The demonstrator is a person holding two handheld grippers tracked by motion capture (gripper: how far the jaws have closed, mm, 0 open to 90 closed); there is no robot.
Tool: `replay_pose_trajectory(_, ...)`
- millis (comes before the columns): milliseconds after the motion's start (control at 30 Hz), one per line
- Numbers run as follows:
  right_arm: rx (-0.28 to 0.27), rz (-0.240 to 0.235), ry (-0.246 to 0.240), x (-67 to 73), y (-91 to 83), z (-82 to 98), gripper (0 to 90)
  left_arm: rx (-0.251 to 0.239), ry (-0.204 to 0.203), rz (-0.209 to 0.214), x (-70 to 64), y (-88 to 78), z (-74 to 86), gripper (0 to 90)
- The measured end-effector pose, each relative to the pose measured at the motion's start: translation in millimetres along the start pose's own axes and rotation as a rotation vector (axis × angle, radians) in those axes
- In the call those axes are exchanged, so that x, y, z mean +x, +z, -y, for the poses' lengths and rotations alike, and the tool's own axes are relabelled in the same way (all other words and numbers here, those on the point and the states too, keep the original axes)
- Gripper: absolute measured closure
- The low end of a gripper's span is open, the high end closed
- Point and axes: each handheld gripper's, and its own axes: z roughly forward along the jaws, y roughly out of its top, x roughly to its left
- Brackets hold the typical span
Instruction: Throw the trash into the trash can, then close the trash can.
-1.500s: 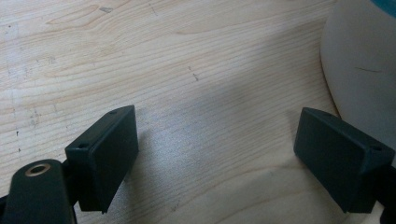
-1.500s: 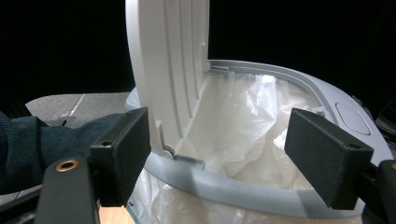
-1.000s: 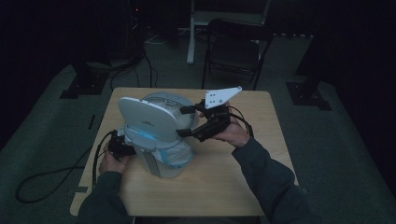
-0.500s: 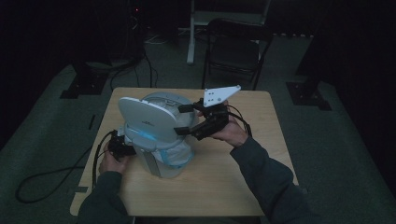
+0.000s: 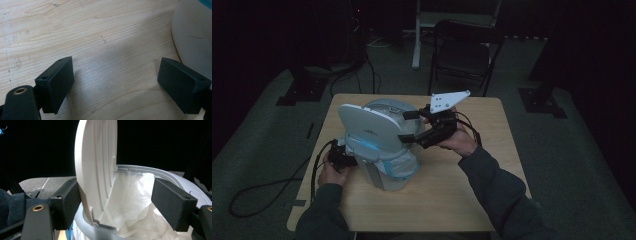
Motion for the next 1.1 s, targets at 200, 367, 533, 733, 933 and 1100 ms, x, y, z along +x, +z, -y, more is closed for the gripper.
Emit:
replay_pose_trajectory(200,-0.001,0.003,0.002,-0.2,0.1,0.4,22.9,0.000,0.000,-0.001,-0.2,0.0,0.1,14.4)
replay_pose_trajectory(367,-0.003,0.005,0.000,-0.6,0.1,0.4,22.6,0.000,0.000,-0.001,-0.2,0.0,0.1,14.4)
replay_pose_trajectory(533,-0.006,0.007,0.005,-1.5,0.0,1.0,22.4,0.000,0.000,-0.001,-0.2,0.0,0.1,14.4)
replay_pose_trajectory(733,-0.007,0.016,0.009,-2.0,-0.6,1.4,22.4,0.000,0.000,-0.001,-0.2,0.0,0.1,14.4)
replay_pose_trajectory(933,-0.016,0.033,0.032,-5.1,-2.8,4.2,22.7,0.000,0.000,-0.001,-0.2,0.0,0.1,14.4)
replay_pose_trajectory(1100,-0.014,0.054,0.037,-8.1,-5.3,6.1,22.8,0.000,0.000,-0.001,-0.2,0.0,0.0,14.4)
